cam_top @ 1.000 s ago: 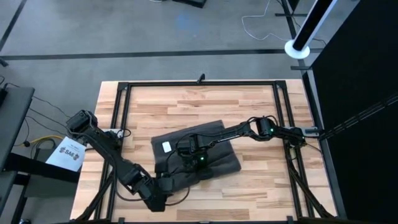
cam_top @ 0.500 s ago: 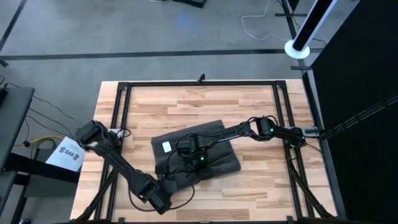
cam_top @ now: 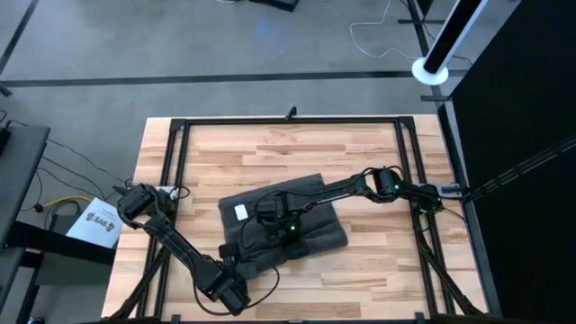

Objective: Roll towel
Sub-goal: Roll the black towel

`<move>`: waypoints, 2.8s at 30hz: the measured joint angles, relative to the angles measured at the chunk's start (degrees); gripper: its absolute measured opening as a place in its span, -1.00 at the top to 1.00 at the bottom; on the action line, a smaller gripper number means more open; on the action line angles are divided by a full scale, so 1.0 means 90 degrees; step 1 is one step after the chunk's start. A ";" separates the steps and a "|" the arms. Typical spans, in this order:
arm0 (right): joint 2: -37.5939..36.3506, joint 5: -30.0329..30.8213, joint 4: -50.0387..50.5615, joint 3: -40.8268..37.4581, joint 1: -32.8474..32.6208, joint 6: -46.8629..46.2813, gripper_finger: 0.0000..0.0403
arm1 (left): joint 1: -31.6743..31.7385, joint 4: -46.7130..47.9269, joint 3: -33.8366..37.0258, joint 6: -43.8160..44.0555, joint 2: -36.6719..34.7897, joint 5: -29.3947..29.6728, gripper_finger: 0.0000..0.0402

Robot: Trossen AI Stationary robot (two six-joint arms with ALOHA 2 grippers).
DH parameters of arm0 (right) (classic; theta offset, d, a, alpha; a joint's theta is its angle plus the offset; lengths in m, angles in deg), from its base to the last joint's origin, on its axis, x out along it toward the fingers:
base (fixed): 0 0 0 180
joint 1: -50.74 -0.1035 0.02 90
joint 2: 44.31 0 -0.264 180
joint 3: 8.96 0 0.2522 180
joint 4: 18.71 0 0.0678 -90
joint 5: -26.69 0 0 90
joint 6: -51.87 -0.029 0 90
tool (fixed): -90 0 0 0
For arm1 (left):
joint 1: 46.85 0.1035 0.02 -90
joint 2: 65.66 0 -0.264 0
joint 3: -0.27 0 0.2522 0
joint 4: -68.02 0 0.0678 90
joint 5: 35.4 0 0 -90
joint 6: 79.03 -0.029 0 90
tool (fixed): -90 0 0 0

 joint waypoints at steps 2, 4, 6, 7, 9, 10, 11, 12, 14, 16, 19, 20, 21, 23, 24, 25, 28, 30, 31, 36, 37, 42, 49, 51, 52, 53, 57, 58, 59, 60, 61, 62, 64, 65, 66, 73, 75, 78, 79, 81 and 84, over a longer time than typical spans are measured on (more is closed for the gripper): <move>0.0000 0.0021 0.0010 -0.0001 -0.0085 -0.0022 0.88 | 0.0002 0.0000 0.0001 -0.0073 -0.0010 -0.0059 0.37; 0.0000 0.0026 -0.0002 -0.0002 -0.0207 -0.0032 0.88 | -0.0006 -0.0042 0.0001 -0.0264 -0.0052 -0.0184 0.68; 0.0000 -0.0031 -0.0007 0.0001 -0.0300 -0.0044 0.88 | -0.0041 -0.0171 0.0001 -0.0499 -0.0165 -0.0371 0.90; 0.0000 -0.0134 0.0013 0.0002 -0.0333 -0.0051 0.88 | -0.0047 -0.0257 0.0001 -0.0555 -0.0241 -0.0479 0.91; 0.0000 -0.0469 0.0174 0.0010 -0.0367 -0.0054 0.88 | -0.0070 -0.0473 0.0001 -0.0595 -0.0450 -0.0660 0.91; -0.0001 -0.0639 0.0298 0.0010 -0.0368 -0.0051 0.88 | -0.0089 -0.0603 0.0001 -0.0584 -0.0550 -0.0671 0.91; -0.0002 -0.0774 0.0375 0.0011 -0.0361 -0.0047 0.88 | -0.0106 -0.0718 0.0001 -0.0558 -0.0647 -0.0671 0.91; -0.0002 -0.0890 0.0402 0.0013 -0.0354 -0.0037 0.88 | -0.0124 -0.0793 0.0008 -0.0539 -0.0728 -0.0676 0.91; -0.0002 -0.1060 0.0391 0.0013 -0.0319 -0.0040 0.88 | -0.0142 -0.0948 0.0169 -0.0439 -0.0875 -0.0703 0.91; 0.0001 -0.1187 0.0341 0.0013 -0.0238 -0.0120 0.88 | -0.0142 -0.1193 0.0470 -0.0239 -0.0981 -0.0803 0.91; 0.0021 -0.1239 0.0256 0.0012 -0.0051 -0.0282 0.88 | -0.0142 -0.1913 0.1082 0.0125 -0.1109 -0.1023 0.91; 0.0025 -0.1253 0.0230 0.0010 0.0002 -0.0291 0.88 | -0.0142 -0.2131 0.1252 0.0241 -0.1137 -0.1080 0.91; 0.0027 -0.1269 0.0181 0.0010 0.0062 -0.0318 0.88 | -0.0142 -0.2332 0.1401 0.0355 -0.1169 -0.1136 0.91; 0.0027 -0.1330 0.0064 0.0010 0.0159 -0.0424 0.88 | -0.0149 -0.2586 0.1596 0.0519 -0.1228 -0.1196 0.91; 0.0027 -0.1364 0.0022 0.0010 0.0196 -0.0453 0.88 | -0.0154 -0.2627 0.1640 0.0563 -0.1253 -0.1233 0.91; 0.0029 -0.1372 0.0003 0.0008 0.0238 -0.0448 0.88 | -0.0155 -0.2633 0.1667 0.0584 -0.1284 -0.1252 0.91; 0.0181 -0.1526 -0.0063 0.0020 0.0337 -0.0442 0.88 | -0.0161 -0.2579 0.1727 0.0591 -0.1328 -0.1307 0.91; 0.0402 -0.1730 -0.0023 0.0017 0.0359 -0.0427 0.88 | -0.0166 -0.2550 0.1797 0.0574 -0.1337 -0.1330 0.91; 0.0497 -0.1799 0.0009 0.0019 0.0357 -0.0369 0.88 | -0.0166 -0.2557 0.1842 0.0573 -0.1345 -0.1337 0.91; 0.0701 -0.1911 0.0169 0.0052 0.0374 -0.0162 0.88 | -0.0152 -0.2462 0.1924 0.0570 -0.1350 -0.1336 0.91; 0.0703 -0.1912 0.0160 0.0047 0.0378 -0.0146 0.88 | -0.0134 -0.2413 0.1924 0.0525 -0.1350 -0.1335 0.91; 0.0719 -0.1919 -0.0044 0.0032 0.0457 -0.0249 0.88 | -0.0080 -0.1964 0.1924 0.0426 -0.1350 -0.1351 0.91; 0.0729 -0.1839 -0.0368 0.0017 0.0476 -0.0422 0.88 | -0.0063 -0.1579 0.1931 0.0926 -0.1350 -0.1375 0.84; 0.0729 -0.1805 -0.0373 0.0015 0.0473 -0.0424 0.88 | -0.0023 -0.1463 0.1935 0.1189 -0.1350 -0.1535 0.67; 0.0729 -0.1768 -0.0387 0.0009 0.0456 -0.0425 0.88 | 0.0000 -0.1418 0.1922 0.1276 -0.1356 -0.1633 0.57; 0.0729 -0.1725 -0.0403 0.0006 0.0432 -0.0424 0.88 | 0.0005 -0.1347 0.1884 0.1321 -0.1387 -0.1704 0.48; 0.0729 -0.1698 -0.0403 -0.0003 0.0433 -0.0376 0.88 | 0.0021 -0.0763 0.1623 0.1429 -0.1579 -0.1948 0.24; 0.0729 -0.1698 -0.0402 -0.0007 0.0437 -0.0373 0.88 | 0.0021 -0.0554 0.1514 0.1465 -0.1641 -0.1941 0.21; 0.0729 -0.1698 -0.0409 -0.0007 0.0440 -0.0374 0.88 | 0.0030 -0.0333 0.1406 0.1494 -0.1701 -0.1916 0.20; 0.0729 -0.1698 -0.0418 -0.0007 0.0440 -0.0375 0.88 | 0.0028 -0.0128 0.1310 0.1508 -0.1752 -0.1875 0.19; 0.0729 -0.1698 -0.0430 -0.0007 0.0440 -0.0375 0.88 | 0.0015 0.0040 0.1223 0.1509 -0.1797 -0.1837 0.19; 0.0729 -0.1701 -0.0435 -0.0007 0.0442 -0.0377 0.88 | 0.0003 0.0149 0.1155 0.1509 -0.1847 -0.1815 0.19; 0.0729 -0.1698 -0.0446 -0.0007 0.0453 -0.0396 0.88 | -0.0008 0.0135 0.1031 0.1506 -0.1987 -0.1775 0.20; 0.0729 -0.1701 -0.0449 -0.0007 0.0458 -0.0399 0.88 | -0.0013 0.0076 0.0965 0.1506 -0.2049 -0.1711 0.20; 0.0729 -0.1703 -0.0455 -0.0007 0.0461 -0.0406 0.88 | -0.0011 0.0027 0.0902 0.1504 -0.2085 -0.1645 0.21; 0.0729 -0.1706 -0.0468 -0.0009 0.0473 -0.0399 0.88 | -0.0157 -0.0357 0.0522 0.1055 -0.2069 -0.0980 0.21; 0.0729 -0.1699 -0.0485 -0.0009 0.0477 -0.0394 0.88 | -0.0203 -0.0421 0.0463 0.0681 -0.2056 -0.0417 0.21; 0.0729 -0.1698 -0.0498 -0.0007 0.0488 -0.0392 0.88 | -0.0212 -0.0495 0.0395 0.0372 -0.2056 0.0344 0.21; 0.0729 -0.1697 -0.0499 -0.0008 0.0488 -0.0392 0.88 | -0.0198 -0.0515 0.0394 0.0309 -0.2057 0.0562 0.20; 0.0729 -0.1696 -0.0500 -0.0007 0.0491 -0.0389 0.88 | -0.0098 -0.0616 0.0430 0.0163 -0.2055 0.0852 0.19; 0.0729 -0.1698 -0.0500 -0.0007 0.0495 -0.0385 0.88 | 0.0182 -0.1102 0.0669 -0.0116 -0.2053 0.0902 0.14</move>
